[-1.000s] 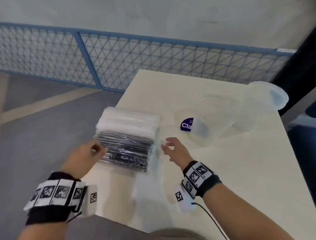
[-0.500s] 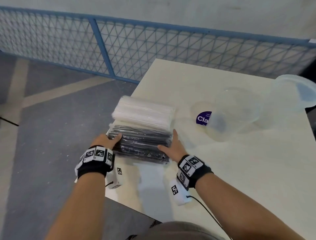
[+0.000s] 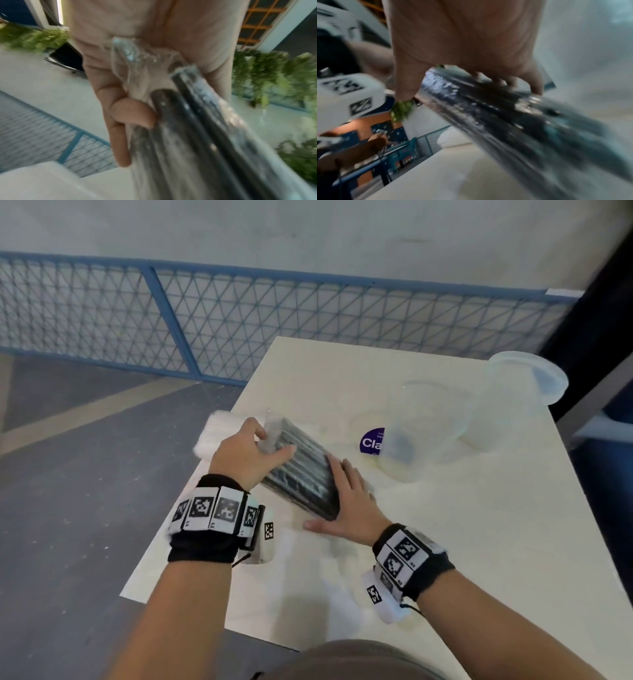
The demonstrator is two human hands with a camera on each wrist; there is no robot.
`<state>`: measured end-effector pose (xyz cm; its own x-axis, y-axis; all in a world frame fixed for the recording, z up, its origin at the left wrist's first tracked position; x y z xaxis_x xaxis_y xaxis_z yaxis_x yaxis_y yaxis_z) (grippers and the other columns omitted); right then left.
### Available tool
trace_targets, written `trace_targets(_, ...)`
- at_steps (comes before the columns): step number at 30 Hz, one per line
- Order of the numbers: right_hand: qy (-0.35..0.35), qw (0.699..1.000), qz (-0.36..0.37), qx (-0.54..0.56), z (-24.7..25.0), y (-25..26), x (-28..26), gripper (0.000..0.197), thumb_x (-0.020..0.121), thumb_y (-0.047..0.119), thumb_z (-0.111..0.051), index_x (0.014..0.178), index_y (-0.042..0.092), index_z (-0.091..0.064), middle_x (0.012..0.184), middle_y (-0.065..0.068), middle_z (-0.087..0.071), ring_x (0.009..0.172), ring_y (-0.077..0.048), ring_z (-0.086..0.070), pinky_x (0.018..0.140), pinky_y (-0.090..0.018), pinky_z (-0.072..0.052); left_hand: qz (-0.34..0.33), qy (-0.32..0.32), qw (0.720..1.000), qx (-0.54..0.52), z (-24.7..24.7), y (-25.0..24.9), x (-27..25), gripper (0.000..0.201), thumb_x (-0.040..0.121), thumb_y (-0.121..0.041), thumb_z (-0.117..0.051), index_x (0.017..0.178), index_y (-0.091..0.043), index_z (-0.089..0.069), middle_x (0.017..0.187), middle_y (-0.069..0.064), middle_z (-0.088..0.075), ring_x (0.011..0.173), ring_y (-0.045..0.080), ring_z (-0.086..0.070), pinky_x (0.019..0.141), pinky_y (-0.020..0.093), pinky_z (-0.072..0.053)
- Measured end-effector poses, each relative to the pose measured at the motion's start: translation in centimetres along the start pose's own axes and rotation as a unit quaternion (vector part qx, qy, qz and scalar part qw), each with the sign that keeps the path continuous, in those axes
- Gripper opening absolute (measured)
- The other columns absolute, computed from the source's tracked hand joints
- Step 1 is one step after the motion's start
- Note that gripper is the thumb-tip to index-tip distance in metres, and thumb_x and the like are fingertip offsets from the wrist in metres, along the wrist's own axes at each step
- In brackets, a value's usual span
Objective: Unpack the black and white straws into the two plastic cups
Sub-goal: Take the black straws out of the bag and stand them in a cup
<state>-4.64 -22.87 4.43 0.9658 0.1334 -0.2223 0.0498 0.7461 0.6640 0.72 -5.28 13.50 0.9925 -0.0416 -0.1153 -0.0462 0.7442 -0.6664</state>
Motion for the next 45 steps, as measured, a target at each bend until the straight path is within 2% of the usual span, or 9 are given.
trace_targets(4, -0.195, 0.979, 0.023, 0.052, 1.6, 0.9, -0.8, 0.112, 0.062, 0.035, -0.08, 0.147, 0.03, -0.009, 0.151, -0.004, -0.025, 0.138, -0.024, -0.028, 0.111, -0.049, -0.032, -0.093, 0.056, 0.993, -0.041, -1.7, -4.6, -1.0, 0.049, 0.077, -0.051, -0.065, 0.105, -0.015, -0.049, 0.102, 0.003, -0.059, 0.078, 0.022, -0.064, 0.07, 0.034, -0.055)
trace_targets(9, -0.259, 0.943, 0.015, 0.21, 5.9, -0.3, -2.7, 0.08, 0.065, 0.01, -0.076, 0.135, 0.023, -0.038, 0.112, 0.007, -0.058, 0.088, 0.001, -0.055, 0.072, 0.003, -0.038, -0.162, 0.094, 0.959, -0.214, -3.0, -5.7, 0.3, 0.063, 0.064, -0.066, -0.06, 0.112, -0.026, -0.051, 0.105, -0.006, -0.058, 0.079, 0.015, -0.06, 0.078, 0.03, -0.052)
trace_targets(12, -0.239, 0.933, -0.01, 0.268, 7.4, -0.9, -3.3, 0.055, 0.067, 0.009, -0.075, 0.113, 0.025, -0.049, 0.088, 0.019, -0.059, 0.08, 0.009, -0.055, 0.076, -0.01, -0.046, -0.144, 0.106, 0.959, -0.219, -4.9, -4.2, 2.0, 0.09, 0.057, -0.051, -0.078, 0.131, -0.024, -0.036, 0.123, -0.002, -0.049, 0.104, 0.016, -0.056, 0.078, 0.019, -0.044)
trace_targets(15, -0.18, 0.915, -0.019, 0.36, 7.6, -1.8, -3.3, 0.06, 0.056, 0.02, -0.076, 0.112, 0.017, -0.054, 0.104, 0.001, -0.068, 0.098, -0.015, -0.065, 0.093, -0.041, -0.051, -0.107, 0.187, 0.948, -0.233, -6.9, -3.1, 2.6, 0.116, 0.03, -0.061, -0.085, 0.13, -0.027, -0.035, 0.131, 0.003, -0.047, 0.117, 0.022, -0.051, 0.093, 0.035, -0.047)
trace_targets(17, -0.136, 0.903, -0.004, 0.407, 7.6, -2.3, -3.4, 0.071, 0.052, 0.024, -0.073, 0.119, 0.012, -0.053, 0.114, -0.008, -0.067, 0.106, -0.023, -0.064, 0.097, -0.046, -0.049, -0.106, 0.231, 0.925, -0.283, -8.0, -2.4, 2.6, 0.108, 0.025, -0.063, -0.086, 0.119, -0.024, -0.048, 0.123, 0.002, -0.059, 0.115, 0.022, -0.056, 0.1, 0.043, -0.043)
trace_targets(22, -0.089, 0.909, 0.009, 0.406, 7.4, -3.2, -3.8, 0.07, 0.062, 0.014, -0.071, 0.127, 0.014, -0.045, 0.12, -0.009, -0.063, 0.11, -0.022, -0.062, 0.1, -0.048, -0.046, -0.134, 0.297, 0.882, -0.341, -9.2, -2.4, 1.9, 0.09, 0.032, -0.05, -0.09, 0.109, -0.018, -0.056, 0.097, -0.007, -0.074, 0.097, 0.011, -0.068, 0.082, 0.025, -0.053)
trace_targets(27, -0.263, 0.927, 0.107, 0.244, 8.6, -2.3, -4.7, 0.075, 0.08, 0.023, -0.069, 0.138, 0.037, -0.022, 0.132, 0.007, -0.047, 0.116, -0.003, -0.052, 0.096, -0.02, -0.046, -0.139, 0.26, 0.884, -0.363, -8.8, -2.0, 2.4, 0.083, 0.034, -0.047, -0.092, 0.105, -0.016, -0.061, 0.095, -0.004, -0.075, 0.095, 0.014, -0.069, 0.078, 0.023, -0.054)
trace_targets(35, -0.433, 0.849, 0.282, -0.109, 11.3, -2.2, -3.8, 0.021, 0.088, 0.01, -0.059, 0.108, 0.012, -0.066, 0.118, -0.006, -0.062, 0.108, -0.018, -0.052, 0.097, -0.019, -0.041, -0.141, 0.262, 0.897, -0.327, -9.1, -1.7, 3.0, 0.072, 0.024, -0.053, -0.09, 0.087, -0.024, -0.069, 0.083, -0.006, -0.076, 0.084, 0.009, -0.07, 0.073, 0.02, -0.054)
trace_targets(45, -0.405, 0.881, 0.244, -0.006, 12.5, -1.9, -3.1, 0.01, 0.089, 0.012, -0.057, 0.087, 0.011, -0.067, 0.081, 0.001, -0.07, 0.072, -0.014, -0.065, 0.064, -0.031, -0.052, -0.143, 0.227, 0.92, -0.285, -10.0, -1.6, 3.4, 0.076, 0.024, -0.06, -0.087, 0.091, -0.028, -0.067, 0.09, -0.006, -0.075, 0.094, 0.013, -0.069, 0.089, 0.036, -0.052)
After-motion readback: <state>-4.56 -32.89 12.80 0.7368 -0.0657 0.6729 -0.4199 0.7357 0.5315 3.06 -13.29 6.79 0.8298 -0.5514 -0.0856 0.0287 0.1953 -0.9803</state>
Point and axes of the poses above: each hand's wrist, its own x-axis towards the middle knuckle, its own z-axis out of the back of the hand, y = z × x, the point moved 1 cm from there along x, towards the middle knuckle
